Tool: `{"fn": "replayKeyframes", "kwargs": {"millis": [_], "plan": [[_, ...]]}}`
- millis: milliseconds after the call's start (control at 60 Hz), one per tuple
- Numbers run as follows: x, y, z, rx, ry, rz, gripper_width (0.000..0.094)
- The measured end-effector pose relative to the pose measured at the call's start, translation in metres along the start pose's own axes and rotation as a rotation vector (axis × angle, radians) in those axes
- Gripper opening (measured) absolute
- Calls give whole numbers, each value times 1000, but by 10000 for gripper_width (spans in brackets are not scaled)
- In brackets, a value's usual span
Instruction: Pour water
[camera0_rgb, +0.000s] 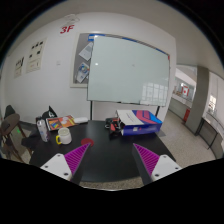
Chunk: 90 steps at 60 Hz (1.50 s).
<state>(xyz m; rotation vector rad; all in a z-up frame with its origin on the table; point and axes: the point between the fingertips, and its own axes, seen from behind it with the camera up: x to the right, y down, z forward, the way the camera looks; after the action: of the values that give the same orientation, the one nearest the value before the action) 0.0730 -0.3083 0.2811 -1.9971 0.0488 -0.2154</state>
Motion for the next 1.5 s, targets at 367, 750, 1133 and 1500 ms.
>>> {"fn": "replayKeyframes", "kwargs": {"millis": [367,750,1133,1500], "plan": [[-96,124,16,-135,3,-69,846],[-388,132,101,-96,-199,42,851],[-496,48,273,79,-189,18,829],[-503,37,310,150,-201,20,448]]}}
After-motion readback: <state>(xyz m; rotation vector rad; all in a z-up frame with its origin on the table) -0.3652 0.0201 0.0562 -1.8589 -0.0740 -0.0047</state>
